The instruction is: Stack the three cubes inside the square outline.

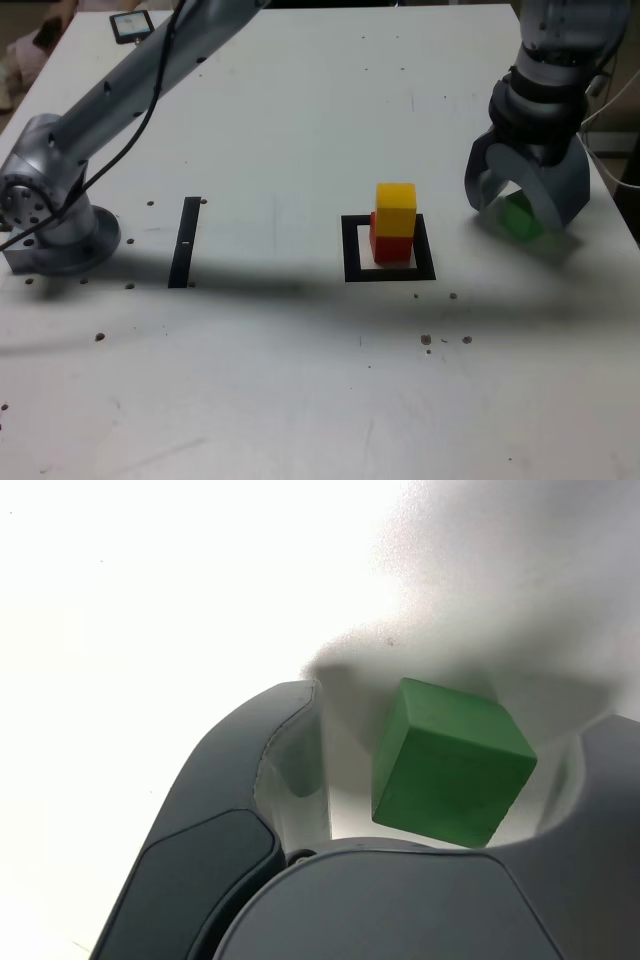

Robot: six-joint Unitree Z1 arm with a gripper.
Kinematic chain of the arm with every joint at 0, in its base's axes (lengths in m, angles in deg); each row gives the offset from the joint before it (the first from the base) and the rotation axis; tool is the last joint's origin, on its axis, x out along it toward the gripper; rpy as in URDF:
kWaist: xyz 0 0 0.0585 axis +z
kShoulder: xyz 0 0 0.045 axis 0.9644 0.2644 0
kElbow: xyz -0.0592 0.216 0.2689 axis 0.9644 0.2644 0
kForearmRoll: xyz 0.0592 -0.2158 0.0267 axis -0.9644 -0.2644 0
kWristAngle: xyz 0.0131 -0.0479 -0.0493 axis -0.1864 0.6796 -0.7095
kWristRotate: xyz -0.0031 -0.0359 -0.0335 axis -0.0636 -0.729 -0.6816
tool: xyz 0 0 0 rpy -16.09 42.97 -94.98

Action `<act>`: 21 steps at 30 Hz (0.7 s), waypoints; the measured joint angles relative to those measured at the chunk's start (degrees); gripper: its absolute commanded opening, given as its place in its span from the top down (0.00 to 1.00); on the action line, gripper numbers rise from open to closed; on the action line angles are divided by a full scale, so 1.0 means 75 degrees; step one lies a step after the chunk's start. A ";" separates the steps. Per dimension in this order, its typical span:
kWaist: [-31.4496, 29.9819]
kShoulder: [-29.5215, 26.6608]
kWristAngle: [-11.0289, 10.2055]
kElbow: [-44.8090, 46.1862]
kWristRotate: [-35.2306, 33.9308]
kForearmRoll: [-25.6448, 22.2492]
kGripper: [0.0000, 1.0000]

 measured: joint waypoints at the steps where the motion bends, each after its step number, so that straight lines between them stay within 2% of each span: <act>1: 0.0000 0.0000 0.0006 0.0000 0.0000 0.0000 0.26; 6: 0.0000 0.0013 0.0020 -0.0001 -0.0016 -0.0004 0.36; 16: 0.0032 0.0115 0.0036 -0.0004 -0.0047 -0.0047 0.39; 21: 0.0052 0.0140 0.0060 -0.0038 -0.0085 -0.0107 0.50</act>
